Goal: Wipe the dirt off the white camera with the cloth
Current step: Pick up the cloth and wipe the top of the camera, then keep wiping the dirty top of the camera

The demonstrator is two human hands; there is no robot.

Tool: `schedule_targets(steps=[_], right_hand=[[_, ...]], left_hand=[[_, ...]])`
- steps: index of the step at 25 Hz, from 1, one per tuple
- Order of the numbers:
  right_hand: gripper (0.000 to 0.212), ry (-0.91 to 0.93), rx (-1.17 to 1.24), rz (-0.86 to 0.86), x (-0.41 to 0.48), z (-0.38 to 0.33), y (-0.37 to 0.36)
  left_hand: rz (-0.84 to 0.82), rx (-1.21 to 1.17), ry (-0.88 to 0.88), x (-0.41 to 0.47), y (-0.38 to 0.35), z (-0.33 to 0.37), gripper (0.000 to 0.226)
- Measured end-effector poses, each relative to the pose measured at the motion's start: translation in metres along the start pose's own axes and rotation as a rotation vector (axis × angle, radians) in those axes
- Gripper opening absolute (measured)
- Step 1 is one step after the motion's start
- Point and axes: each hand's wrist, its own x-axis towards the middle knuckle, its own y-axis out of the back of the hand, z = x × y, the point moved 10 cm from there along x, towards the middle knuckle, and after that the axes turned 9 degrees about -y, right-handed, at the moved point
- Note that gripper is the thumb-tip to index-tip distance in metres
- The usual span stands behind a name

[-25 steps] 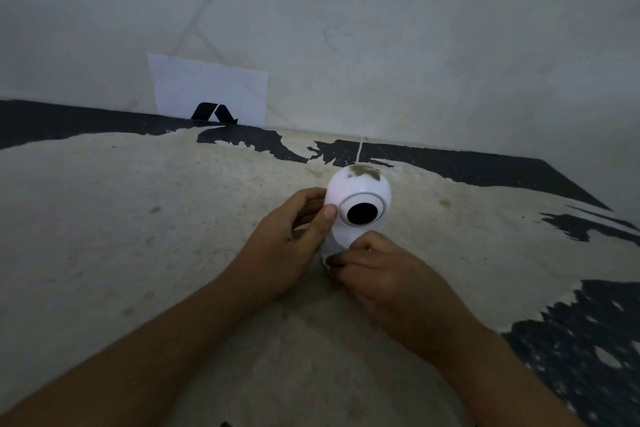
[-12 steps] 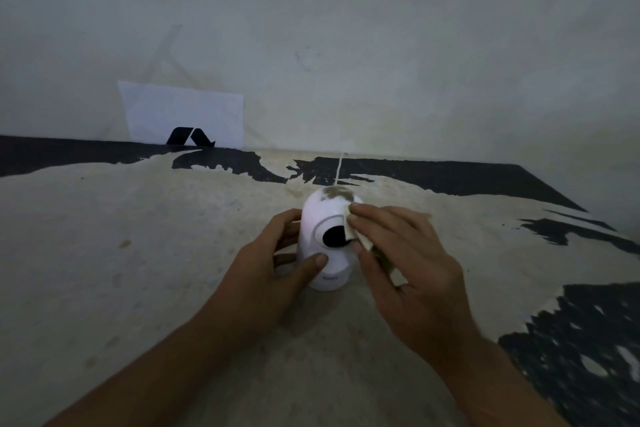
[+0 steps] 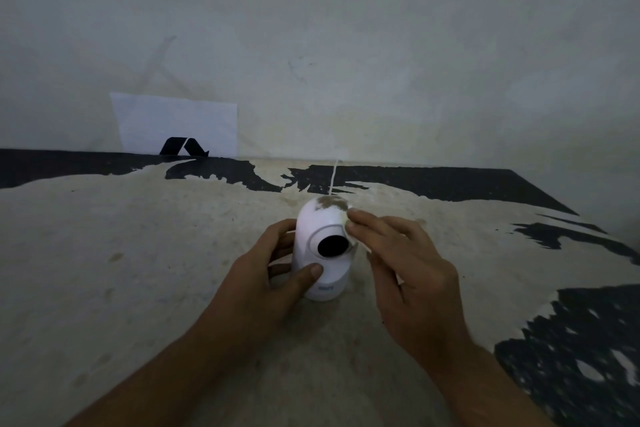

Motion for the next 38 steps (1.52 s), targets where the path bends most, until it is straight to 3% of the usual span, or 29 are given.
schedule_targets(steps=[3, 7, 12, 18, 23, 28, 33, 38], right_hand=[[0.034, -0.115, 0.019, 0.035, 0.002, 0.016, 0.005], [0.034, 0.022, -0.027, 0.026, -0.001, -0.004, 0.001], [0.036, -0.101, -0.037, 0.054, 0.004, 0.018, 0.003], [0.033, 0.026, -0.037, 0.041, 0.003, -0.006, -0.003], [0.036, -0.184, -0.005, 0.051, 0.005, 0.026, 0.0], [0.033, -0.054, 0.041, 0.081, 0.004, 0.005, -0.001], [0.033, -0.159, 0.036, 0.055, 0.006, 0.029, 0.001], [0.029, -0.101, 0.102, 0.046, 0.027, 0.021, 0.009]], left_hand=[[0.005, -0.007, -0.004, -0.002, 0.0, 0.0, 0.059], [0.0, -0.001, -0.002, -0.001, 0.0, 0.0, 0.056], [0.002, -0.015, -0.002, -0.001, -0.001, 0.001, 0.061], [0.01, -0.009, 0.016, -0.001, 0.0, -0.001, 0.061], [0.009, -0.009, 0.011, -0.001, 0.0, 0.001, 0.069], [-0.001, -0.013, 0.023, -0.001, -0.001, 0.002, 0.054], [0.003, -0.014, 0.006, -0.002, -0.002, 0.002, 0.056], [0.003, -0.011, 0.02, -0.002, -0.001, 0.001, 0.064]])
